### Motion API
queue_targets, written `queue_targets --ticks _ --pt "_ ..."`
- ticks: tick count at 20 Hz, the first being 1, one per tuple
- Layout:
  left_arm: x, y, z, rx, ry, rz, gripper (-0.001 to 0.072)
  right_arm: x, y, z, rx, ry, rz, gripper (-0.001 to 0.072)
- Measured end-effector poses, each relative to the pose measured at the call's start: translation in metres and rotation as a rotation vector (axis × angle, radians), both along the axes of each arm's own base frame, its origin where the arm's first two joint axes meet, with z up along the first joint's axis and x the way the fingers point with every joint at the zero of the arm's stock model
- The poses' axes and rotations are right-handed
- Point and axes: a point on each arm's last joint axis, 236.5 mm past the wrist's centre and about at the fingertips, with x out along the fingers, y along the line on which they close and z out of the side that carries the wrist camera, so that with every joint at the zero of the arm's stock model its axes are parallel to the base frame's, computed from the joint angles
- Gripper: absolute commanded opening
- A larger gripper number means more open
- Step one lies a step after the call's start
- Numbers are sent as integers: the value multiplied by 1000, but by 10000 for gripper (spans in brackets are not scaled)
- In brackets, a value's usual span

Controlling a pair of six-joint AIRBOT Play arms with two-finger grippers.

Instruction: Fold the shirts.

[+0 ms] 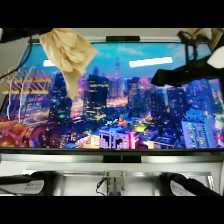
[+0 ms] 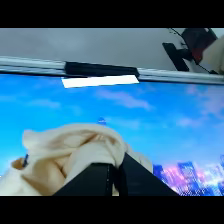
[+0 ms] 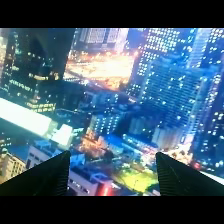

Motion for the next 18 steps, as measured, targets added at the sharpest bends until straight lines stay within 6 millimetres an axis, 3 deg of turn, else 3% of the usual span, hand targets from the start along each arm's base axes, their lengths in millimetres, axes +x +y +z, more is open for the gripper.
queue_targets --ticks 1,3,6,9,10,11,12,14,15,18 --pt "-28 -14 8 22 6 -35 34 -12 -7 18 -23 -42 -13 640" --pt "-77 -47 -11 68 89 -118 35 -41 -20 52 -62 -112 -49 640" --pt "-129 -110 -92 137 274 -264 35 -89 -33 81 -90 -139 -89 640" --pt "-177 -178 -199 185 473 -396 65 -124 -43 83 -116 -102 -118 640" --pt "-191 -196 -228 194 531 -430 317 -131 -45 79 -117 -77 -126 641" --pt "-202 -210 -250 200 581 -456 659 -135 -45 72 -117 -53 -132 640" --pt "-207 -217 -265 213 619 -469 720 -136 -45 62 -115 -22 -138 641" --pt "-202 -209 -273 273 660 -474 720 -134 -44 34 -108 52 -147 642" --pt "-192 -192 -270 319 671 -454 720 -131 -41 17 -98 90 -146 642" --pt "-142 -92 -259 482 705 -258 720 -122 -22 -43 -45 229 -122 642"
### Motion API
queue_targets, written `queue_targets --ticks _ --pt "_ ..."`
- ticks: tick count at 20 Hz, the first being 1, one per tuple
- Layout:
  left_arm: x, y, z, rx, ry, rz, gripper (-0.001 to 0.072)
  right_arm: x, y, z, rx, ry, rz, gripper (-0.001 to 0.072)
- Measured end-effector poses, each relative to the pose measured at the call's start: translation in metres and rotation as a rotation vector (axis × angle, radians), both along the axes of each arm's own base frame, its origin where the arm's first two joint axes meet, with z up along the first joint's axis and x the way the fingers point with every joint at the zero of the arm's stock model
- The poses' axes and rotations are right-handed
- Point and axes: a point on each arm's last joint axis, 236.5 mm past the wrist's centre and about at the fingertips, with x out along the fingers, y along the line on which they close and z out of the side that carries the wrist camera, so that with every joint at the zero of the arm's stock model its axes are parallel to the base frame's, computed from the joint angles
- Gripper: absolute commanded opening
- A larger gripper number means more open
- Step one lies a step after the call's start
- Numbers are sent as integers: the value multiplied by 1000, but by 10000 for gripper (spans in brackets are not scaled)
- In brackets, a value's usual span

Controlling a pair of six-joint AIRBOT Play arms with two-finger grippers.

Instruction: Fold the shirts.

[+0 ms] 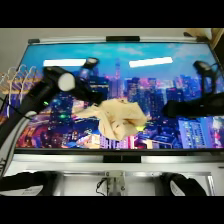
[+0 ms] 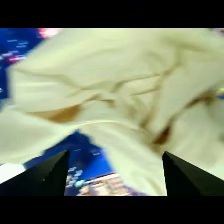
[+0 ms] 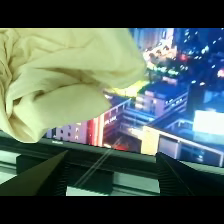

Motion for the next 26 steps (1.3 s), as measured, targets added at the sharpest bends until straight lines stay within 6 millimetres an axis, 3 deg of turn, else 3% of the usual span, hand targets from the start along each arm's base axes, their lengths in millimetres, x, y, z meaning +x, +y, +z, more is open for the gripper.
queue_targets --ticks 1,3,4,6,9,12,17,18,21,23,26 --pt "12 42 -2 56 18 77 720 2 8 -18 17 37 10 642" --pt "13 109 -24 109 127 219 720 4 24 -51 34 102 37 642" --pt "6 131 -41 104 202 279 720 5 33 -65 36 125 52 642" --pt "-14 155 -79 58 338 369 720 8 45 -89 31 160 78 643" --pt "-29 148 -123 -83 435 462 720 11 54 -117 18 214 93 643" --pt "-23 131 -155 -202 443 536 720 11 58 -139 8 273 100 673" --pt "16 105 -168 -332 302 584 707 -1 61 -162 1 368 129 673" --pt "24 101 -168 -357 273 597 626 -6 61 -168 0 391 133 673" --pt "41 96 -169 -409 226 639 550 -19 65 -190 21 445 131 673" --pt "46 94 -172 -425 218 656 285 -21 75 -204 71 452 121 673" --pt "51 92 -173 -446 211 676 61 -14 102 -219 152 419 114 672"
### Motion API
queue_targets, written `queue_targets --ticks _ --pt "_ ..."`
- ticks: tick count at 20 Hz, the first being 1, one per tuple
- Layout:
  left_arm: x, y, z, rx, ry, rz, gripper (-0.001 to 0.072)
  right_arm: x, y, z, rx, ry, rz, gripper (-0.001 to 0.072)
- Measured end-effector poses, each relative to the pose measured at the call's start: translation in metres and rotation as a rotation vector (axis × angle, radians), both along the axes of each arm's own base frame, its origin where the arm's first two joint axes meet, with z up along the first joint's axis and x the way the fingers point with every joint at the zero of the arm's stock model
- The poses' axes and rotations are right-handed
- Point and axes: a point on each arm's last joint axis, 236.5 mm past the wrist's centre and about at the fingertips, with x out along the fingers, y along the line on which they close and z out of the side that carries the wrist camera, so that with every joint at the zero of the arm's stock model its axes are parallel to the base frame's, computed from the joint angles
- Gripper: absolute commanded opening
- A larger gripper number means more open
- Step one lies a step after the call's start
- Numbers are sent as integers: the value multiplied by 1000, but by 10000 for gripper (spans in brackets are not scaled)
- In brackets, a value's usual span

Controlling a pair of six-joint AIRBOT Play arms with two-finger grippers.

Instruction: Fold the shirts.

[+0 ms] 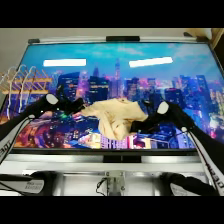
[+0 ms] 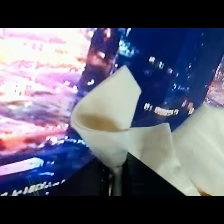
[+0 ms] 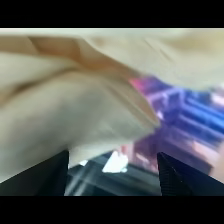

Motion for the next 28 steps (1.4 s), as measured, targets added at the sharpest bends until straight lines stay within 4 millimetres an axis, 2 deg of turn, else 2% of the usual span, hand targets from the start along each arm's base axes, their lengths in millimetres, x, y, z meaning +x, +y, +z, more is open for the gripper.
queue_targets --ticks 1,2,3,4,6,8,11,13,14,15,17,18,20,21,22,23,24,25,27,28 --pt "0 0 -1 -1 2 1 38 2 9 -5 16 -9 -2 633" --pt "2 0 0 -4 -4 7 37 2 19 -9 33 -16 -2 407" --pt "2 0 0 -5 -5 8 36 4 27 -13 42 -30 -3 146" --pt "2 -1 1 -5 -8 6 36 6 31 -17 40 -44 1 75" --pt "7 -1 7 -2 -35 -9 35 14 37 -16 49 -90 -9 74" --pt "15 -2 22 4 -84 -31 34 21 37 -5 53 -142 -5 74" --pt "36 0 72 47 -224 -78 35 38 24 33 35 -288 20 74" --pt "50 7 133 108 -375 -119 34 52 7 78 3 -430 49 74" --pt "55 12 173 141 -466 -134 35 61 -5 110 -20 -526 59 74" --pt "58 17 224 175 -580 -139 35 70 -16 146 -43 -631 60 74" --pt "46 26 346 200 -841 -112 35 82 -42 241 -94 -900 35 74" --pt "30 29 409 192 -978 -88 35 81 -54 297 -112 -1050 12 74" --pt "-32 36 533 152 -1258 -39 35 60 -74 406 -107 -1339 -64 74" --pt "-65 41 575 134 -1357 -21 35 44 -84 449 -101 -1452 -101 74" --pt "-96 47 606 126 -1439 -6 35 23 -93 485 -94 -1542 -133 74" --pt "-126 55 629 137 -1504 6 35 4 -101 508 -89 -1595 -156 74" --pt "-151 62 643 148 -1540 15 35 -10 -106 517 -86 -1606 -171 74" --pt "-168 69 649 165 -1551 26 35 -20 -111 514 -96 -1580 -176 74" --pt "-182 82 639 230 -1500 32 35 -31 -122 484 -162 -1441 -162 74" --pt "-182 89 625 279 -1445 30 35 -34 -127 458 -207 -1335 -147 74"
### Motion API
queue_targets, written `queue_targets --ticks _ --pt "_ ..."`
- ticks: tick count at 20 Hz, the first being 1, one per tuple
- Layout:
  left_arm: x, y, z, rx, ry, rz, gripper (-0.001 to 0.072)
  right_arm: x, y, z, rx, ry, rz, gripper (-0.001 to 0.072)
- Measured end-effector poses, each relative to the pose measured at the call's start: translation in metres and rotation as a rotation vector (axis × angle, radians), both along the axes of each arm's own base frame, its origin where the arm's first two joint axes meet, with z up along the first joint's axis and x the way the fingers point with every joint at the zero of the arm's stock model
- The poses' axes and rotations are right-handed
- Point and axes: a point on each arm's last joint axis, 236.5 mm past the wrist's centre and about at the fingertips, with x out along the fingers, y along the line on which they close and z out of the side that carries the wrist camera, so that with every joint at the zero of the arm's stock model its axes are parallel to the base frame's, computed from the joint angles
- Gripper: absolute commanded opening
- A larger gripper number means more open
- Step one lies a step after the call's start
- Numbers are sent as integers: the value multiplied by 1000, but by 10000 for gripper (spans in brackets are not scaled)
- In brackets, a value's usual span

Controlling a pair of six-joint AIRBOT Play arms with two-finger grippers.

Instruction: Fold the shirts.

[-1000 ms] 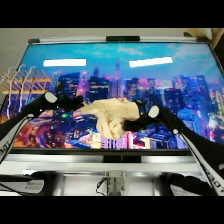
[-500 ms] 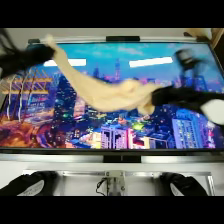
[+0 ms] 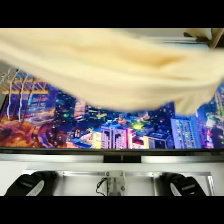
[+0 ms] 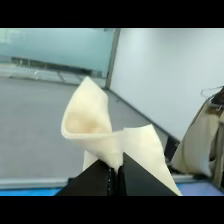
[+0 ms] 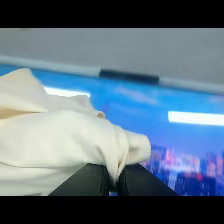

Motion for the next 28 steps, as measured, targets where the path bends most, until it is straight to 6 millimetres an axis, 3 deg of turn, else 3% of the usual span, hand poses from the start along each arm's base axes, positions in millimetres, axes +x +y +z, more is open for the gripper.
queue_targets --ticks 1,3,7,10,11,12,13,14,16,17,19,21,22,24,28 --pt "3 5 -18 29 64 27 36 -2 -6 -33 -37 128 -21 74" --pt "19 13 -73 94 244 72 35 -9 -11 -98 -90 360 -39 74" --pt "63 8 -221 192 625 88 35 -16 10 -242 -91 748 -3 74" --pt "95 -14 -320 170 808 35 36 6 31 -328 18 837 -27 75" --pt "106 -22 -345 146 843 19 36 19 36 -347 60 834 -55 105" --pt "114 -29 -365 125 876 5 36 32 39 -361 94 826 -80 228" --pt "124 -34 -378 104 890 -2 36 46 42 -370 126 811 -101 475" --pt "133 -38 -388 84 898 -6 36 60 44 -374 149 787 -115 538" --pt "146 -40 -400 54 911 -4 36 88 41 -370 154 737 -141 540" --pt "151 -38 -401 40 908 3 36 99 34 -364 134 716 -157 632" --pt "157 -31 -402 19 911 21 36 106 11 -361 88 727 -208 659" --pt "159 -22 -404 9 924 40 36 85 -7 -379 70 853 -238 659" --pt "157 -19 -407 7 941 46 36 70 -4 -390 93 928 -225 659" --pt "154 -15 -412 7 970 51 36 37 22 -413 200 1073 -159 662" --pt "148 -16 -418 14 1006 44 36 9 60 -440 381 1165 -119 672"
